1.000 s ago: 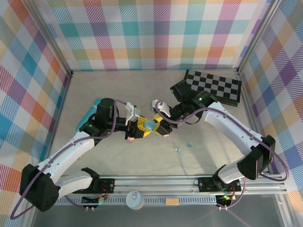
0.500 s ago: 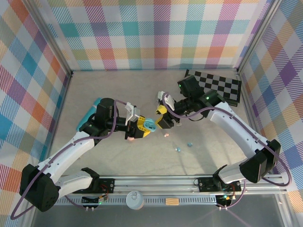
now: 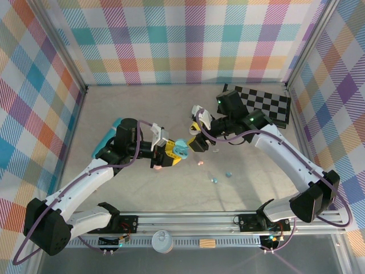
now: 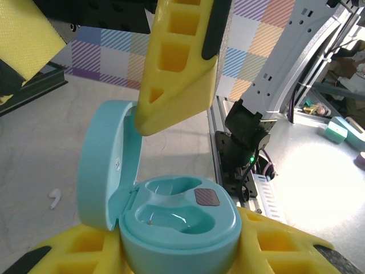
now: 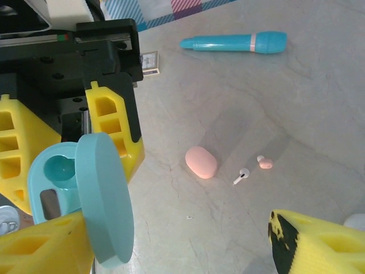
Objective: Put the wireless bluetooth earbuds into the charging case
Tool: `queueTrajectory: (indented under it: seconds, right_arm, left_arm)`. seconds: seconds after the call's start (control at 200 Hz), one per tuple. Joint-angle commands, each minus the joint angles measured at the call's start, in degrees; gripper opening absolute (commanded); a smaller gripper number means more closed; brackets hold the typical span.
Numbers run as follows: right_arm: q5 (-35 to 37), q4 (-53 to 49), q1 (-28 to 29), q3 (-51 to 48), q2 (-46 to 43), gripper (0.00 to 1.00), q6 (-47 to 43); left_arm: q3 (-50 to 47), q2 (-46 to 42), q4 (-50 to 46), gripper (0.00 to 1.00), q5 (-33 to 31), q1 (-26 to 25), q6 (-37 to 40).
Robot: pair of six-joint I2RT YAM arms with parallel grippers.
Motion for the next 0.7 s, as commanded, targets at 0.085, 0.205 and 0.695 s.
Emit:
queueTrajectory:
  seconds: [0.085,0.205,0.695]
  right_arm:
    - [-2.48,2.01,-0.62,-0.83,-1.16,0.77,0.55]
    - [-4.96,1.3,-0.62,-1.16,-1.8,0.78,-0.23]
    - [-5.5,7.9,-0.62,-3.98,-2.43,0.6,1.22]
  left_arm:
    - [1.98,-0.81,3.84,0.32,2.49,-0.12,-0.67]
    - [1.75,-0.49,5.86,0.32,1.57,-0.21,-1.65]
    - [1.44,1.09,10.72,0.33,1.27,-0.3,-4.15]
